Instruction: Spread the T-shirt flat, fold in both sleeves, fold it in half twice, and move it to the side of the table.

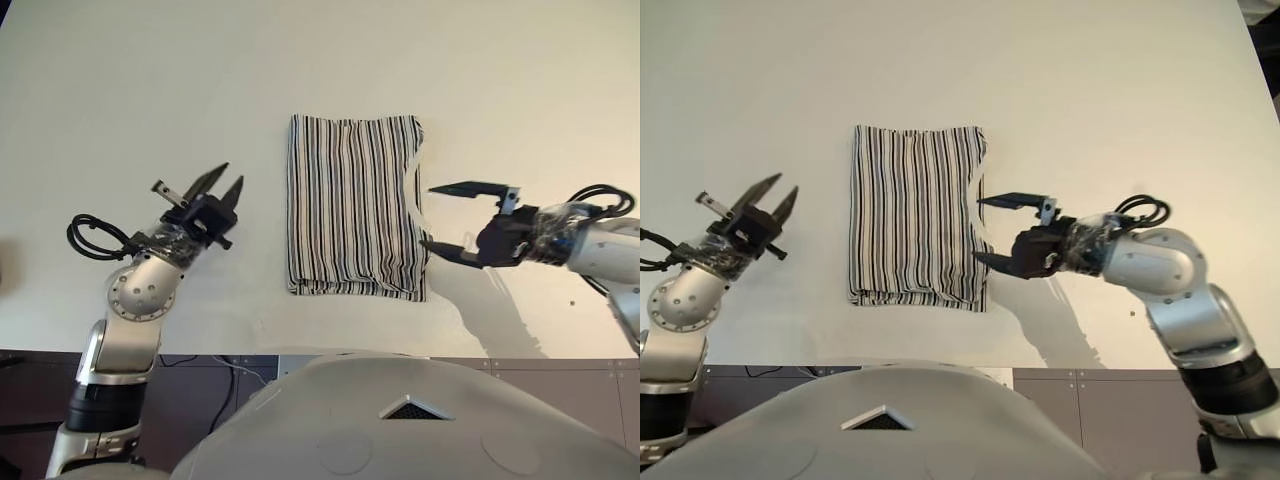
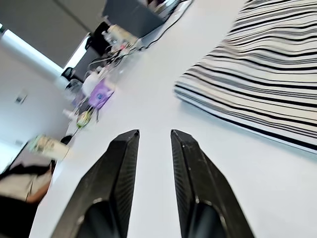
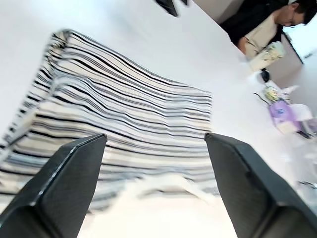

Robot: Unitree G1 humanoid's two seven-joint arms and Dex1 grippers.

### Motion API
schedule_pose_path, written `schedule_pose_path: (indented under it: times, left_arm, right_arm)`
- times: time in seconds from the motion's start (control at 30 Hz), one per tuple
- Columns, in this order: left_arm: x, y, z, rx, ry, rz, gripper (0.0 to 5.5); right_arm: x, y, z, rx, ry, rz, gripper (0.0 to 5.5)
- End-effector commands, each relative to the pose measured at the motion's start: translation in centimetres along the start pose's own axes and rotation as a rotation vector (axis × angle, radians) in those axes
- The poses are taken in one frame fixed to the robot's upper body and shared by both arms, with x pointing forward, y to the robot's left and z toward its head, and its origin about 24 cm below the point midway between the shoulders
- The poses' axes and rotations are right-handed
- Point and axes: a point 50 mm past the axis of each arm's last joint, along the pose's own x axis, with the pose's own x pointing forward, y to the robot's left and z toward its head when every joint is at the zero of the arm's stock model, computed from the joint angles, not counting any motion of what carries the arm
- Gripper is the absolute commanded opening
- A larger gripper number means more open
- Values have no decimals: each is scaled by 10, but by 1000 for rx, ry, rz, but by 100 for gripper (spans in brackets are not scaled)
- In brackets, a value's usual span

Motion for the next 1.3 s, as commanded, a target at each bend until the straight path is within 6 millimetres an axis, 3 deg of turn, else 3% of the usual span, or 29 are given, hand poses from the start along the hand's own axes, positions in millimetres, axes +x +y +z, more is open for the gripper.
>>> schedule_pose_path:
  times: [0.03,0.13,0.33,0.5,0.8,0.9,0.97,1.3]
  left_arm:
    - [-13,-29,-14,178,19,-313,155]
    - [-24,-44,-24,236,-1,-522,197]
    - [-21,-41,-27,345,-110,-682,288]
    - [-17,-50,-30,376,-173,-777,292]
    - [-12,-69,-31,376,-246,-846,292]
    - [-12,-72,-33,376,-252,-862,243]
    - [-12,-74,-35,371,-257,-874,215]
    - [-20,-78,-42,355,-252,-915,48]
  right_arm:
    - [-15,12,-33,-208,140,122,369]
    - [-14,36,-41,-276,107,252,369]
    - [5,48,-48,-364,20,329,369]
    - [22,49,-44,-360,-45,325,369]
    - [30,59,-43,-325,-88,359,369]
    - [28,61,-44,-320,-85,366,369]
    - [30,61,-46,-323,-78,364,341]
    - [32,65,-46,-345,-91,374,154]
